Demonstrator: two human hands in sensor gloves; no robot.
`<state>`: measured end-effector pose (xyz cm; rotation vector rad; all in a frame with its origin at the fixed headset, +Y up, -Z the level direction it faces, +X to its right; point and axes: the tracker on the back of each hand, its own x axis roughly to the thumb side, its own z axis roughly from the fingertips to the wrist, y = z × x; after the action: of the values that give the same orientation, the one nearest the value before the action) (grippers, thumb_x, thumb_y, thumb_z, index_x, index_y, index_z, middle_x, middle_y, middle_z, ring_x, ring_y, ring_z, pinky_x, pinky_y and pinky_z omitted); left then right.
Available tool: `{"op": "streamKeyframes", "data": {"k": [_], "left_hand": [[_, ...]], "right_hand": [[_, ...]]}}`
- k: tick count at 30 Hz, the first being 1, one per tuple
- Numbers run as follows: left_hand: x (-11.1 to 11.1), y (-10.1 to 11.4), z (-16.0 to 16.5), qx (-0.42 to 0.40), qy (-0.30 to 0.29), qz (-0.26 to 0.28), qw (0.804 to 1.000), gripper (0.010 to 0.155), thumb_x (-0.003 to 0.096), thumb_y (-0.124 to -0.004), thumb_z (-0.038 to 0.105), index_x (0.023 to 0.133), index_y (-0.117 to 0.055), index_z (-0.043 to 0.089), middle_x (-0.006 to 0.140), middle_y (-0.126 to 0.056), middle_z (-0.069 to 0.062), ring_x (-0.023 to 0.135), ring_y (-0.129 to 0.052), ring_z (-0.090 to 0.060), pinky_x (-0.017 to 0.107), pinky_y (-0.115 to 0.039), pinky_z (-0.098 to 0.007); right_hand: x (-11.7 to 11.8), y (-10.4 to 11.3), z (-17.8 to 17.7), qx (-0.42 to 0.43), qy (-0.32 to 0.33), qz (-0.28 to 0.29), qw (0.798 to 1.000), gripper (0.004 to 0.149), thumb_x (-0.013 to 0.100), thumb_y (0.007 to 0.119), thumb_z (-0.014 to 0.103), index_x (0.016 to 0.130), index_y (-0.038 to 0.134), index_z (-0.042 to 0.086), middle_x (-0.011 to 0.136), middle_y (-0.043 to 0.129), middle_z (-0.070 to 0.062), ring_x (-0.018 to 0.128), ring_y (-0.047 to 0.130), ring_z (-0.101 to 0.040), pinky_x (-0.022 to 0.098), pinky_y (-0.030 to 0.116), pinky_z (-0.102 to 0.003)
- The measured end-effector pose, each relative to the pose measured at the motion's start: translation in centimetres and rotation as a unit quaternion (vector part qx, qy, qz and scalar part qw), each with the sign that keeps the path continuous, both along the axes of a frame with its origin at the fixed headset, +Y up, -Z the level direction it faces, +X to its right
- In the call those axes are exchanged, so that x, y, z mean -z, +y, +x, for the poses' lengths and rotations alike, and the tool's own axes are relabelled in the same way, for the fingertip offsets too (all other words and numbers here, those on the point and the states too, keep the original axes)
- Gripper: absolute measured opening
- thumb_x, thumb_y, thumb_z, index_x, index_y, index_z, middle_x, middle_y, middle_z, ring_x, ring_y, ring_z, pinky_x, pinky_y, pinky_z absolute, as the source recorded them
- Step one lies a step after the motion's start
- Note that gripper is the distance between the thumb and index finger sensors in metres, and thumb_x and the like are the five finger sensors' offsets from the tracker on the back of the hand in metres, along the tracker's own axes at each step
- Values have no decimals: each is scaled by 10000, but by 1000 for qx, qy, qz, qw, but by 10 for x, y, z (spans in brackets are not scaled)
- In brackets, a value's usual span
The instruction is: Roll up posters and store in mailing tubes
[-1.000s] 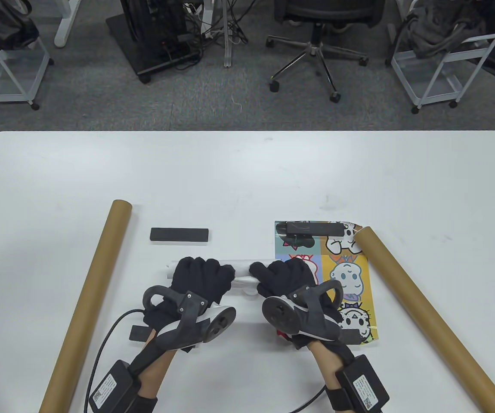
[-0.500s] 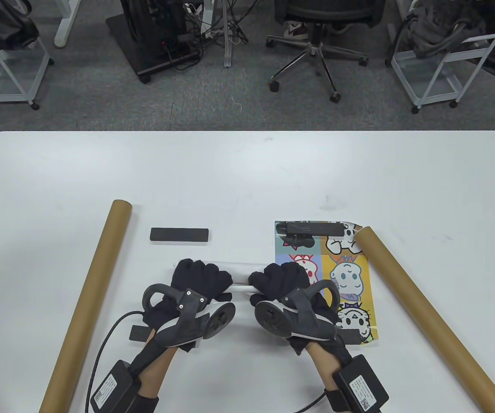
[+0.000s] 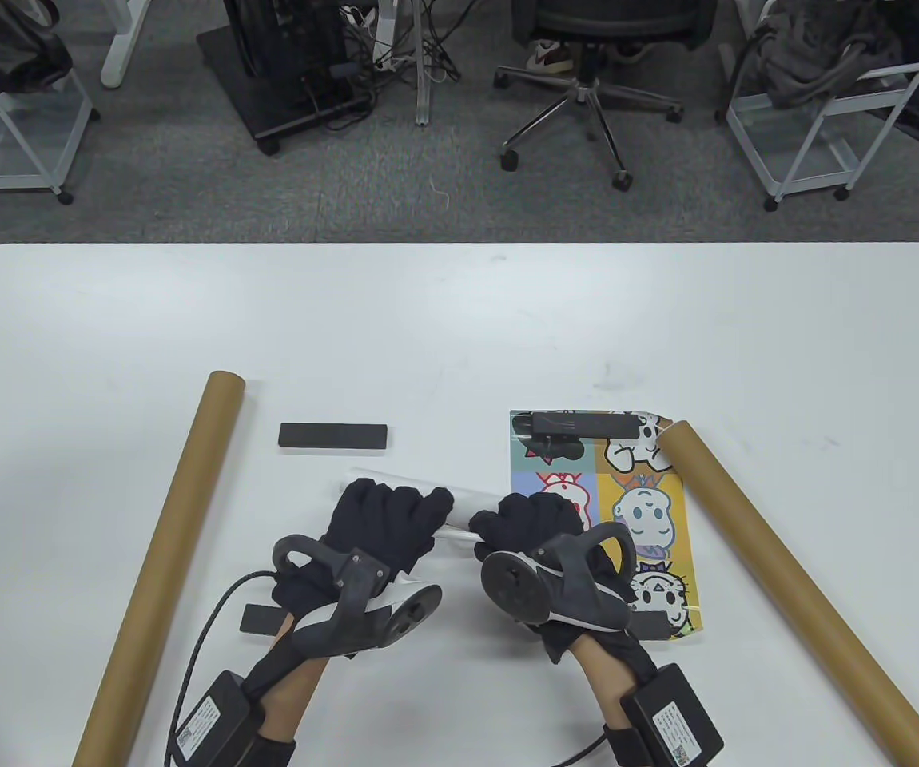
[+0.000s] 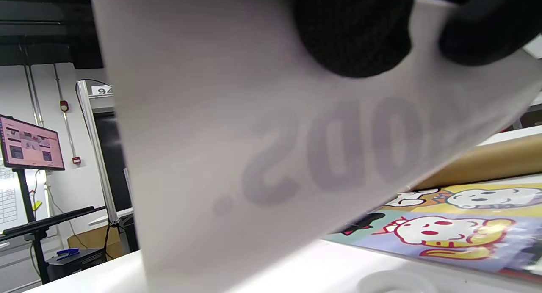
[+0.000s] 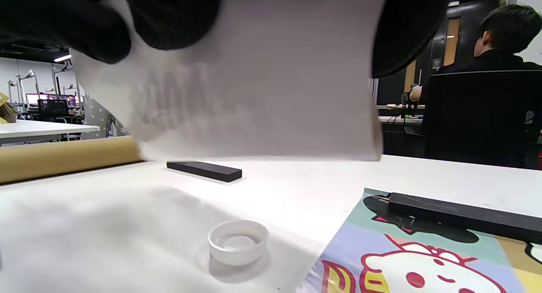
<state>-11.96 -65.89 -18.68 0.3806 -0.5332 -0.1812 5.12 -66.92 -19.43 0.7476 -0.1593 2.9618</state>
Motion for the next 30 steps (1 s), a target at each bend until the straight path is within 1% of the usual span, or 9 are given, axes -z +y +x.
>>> {"op": "streamKeyframes", "data": {"k": [4, 8, 11, 14, 16, 18, 19, 22, 30], "left_hand": [[0, -1, 0, -4, 3, -6, 1000, 469, 494, -710, 432, 953, -781, 373, 808, -963, 131, 651, -1027, -128, 743, -801, -451], [3, -3, -3, 9, 19, -11, 1000, 453, 525, -632, 409, 959, -750, 364, 802, -929, 115, 621, -982, -140, 750, -774, -474], [5, -5, -5, 4, 25, -24, 999, 451, 537, -602, 410, 969, -718, 352, 794, -910, 103, 592, -951, -151, 752, -762, -486], [6, -5, -2, 24, 36, -36, 998, 412, 476, -725, 516, 857, -742, 362, 754, -892, 118, 580, -929, -151, 753, -755, -493], [6, -4, -2, 37, 38, -26, 998, 347, 436, -800, 534, 743, -774, 375, 711, -902, 151, 587, -948, -144, 752, -769, -489], [6, -2, -4, 25, 32, -45, 998, 307, 426, -817, 540, 689, -800, 382, 682, -922, 155, 593, -966, -146, 751, -772, -492], [6, -2, -4, 19, 31, -51, 998, 295, 432, -818, 535, 682, -811, 378, 684, -928, 149, 603, -968, -156, 754, -766, -497], [5, -2, -6, 19, 26, -57, 998, 271, 451, -791, 551, 657, -857, 386, 699, -958, 140, 635, -984, -178, 759, -761, -503], [6, -2, -6, 9, 35, -68, 997, 358, 479, -736, 554, 779, -869, 412, 902, -856, 82, 770, -901, -217, 779, -723, -517]], "right_hand": [[1, -2, 0, 8, -4, -8, 1000, 547, 507, 675, 328, 1023, 599, 165, 679, 824, -45, 618, 863, -345, 654, 654, -683], [0, -2, -3, 11, -12, 36, 999, 487, 491, 702, 292, 966, 644, 203, 827, 846, -65, 704, 887, -355, 670, 661, -654], [-1, -1, -6, -3, -15, 56, 998, 480, 485, 700, 270, 957, 660, 193, 807, 866, -53, 659, 917, -320, 661, 689, -627], [-3, -1, -9, 1, -2, 39, 999, 472, 519, 615, 194, 988, 607, 145, 799, 817, -108, 591, 864, -344, 643, 665, -674], [-5, -1, -10, -12, 10, 33, 999, 463, 543, 588, 229, 1000, 579, 151, 790, 791, -101, 579, 834, -333, 648, 656, -672], [-5, -1, -12, -17, 13, 38, 999, 554, 495, 681, 426, 981, 596, 175, 750, 794, -58, 550, 834, -306, 644, 674, -653], [-5, -1, -12, -22, 9, 41, 999, 574, 461, 718, 458, 961, 616, 195, 728, 806, -35, 534, 845, -287, 642, 693, -637], [-5, 1, -14, -16, 0, 73, 997, 424, 439, 786, 387, 839, 741, 255, 622, 871, 14, 451, 889, -245, 610, 756, -587], [-4, -2, -8, -2, -8, 66, 998, 403, 473, 735, 352, 858, 788, 245, 839, 816, -71, 632, 873, -325, 645, 695, -633]]}}
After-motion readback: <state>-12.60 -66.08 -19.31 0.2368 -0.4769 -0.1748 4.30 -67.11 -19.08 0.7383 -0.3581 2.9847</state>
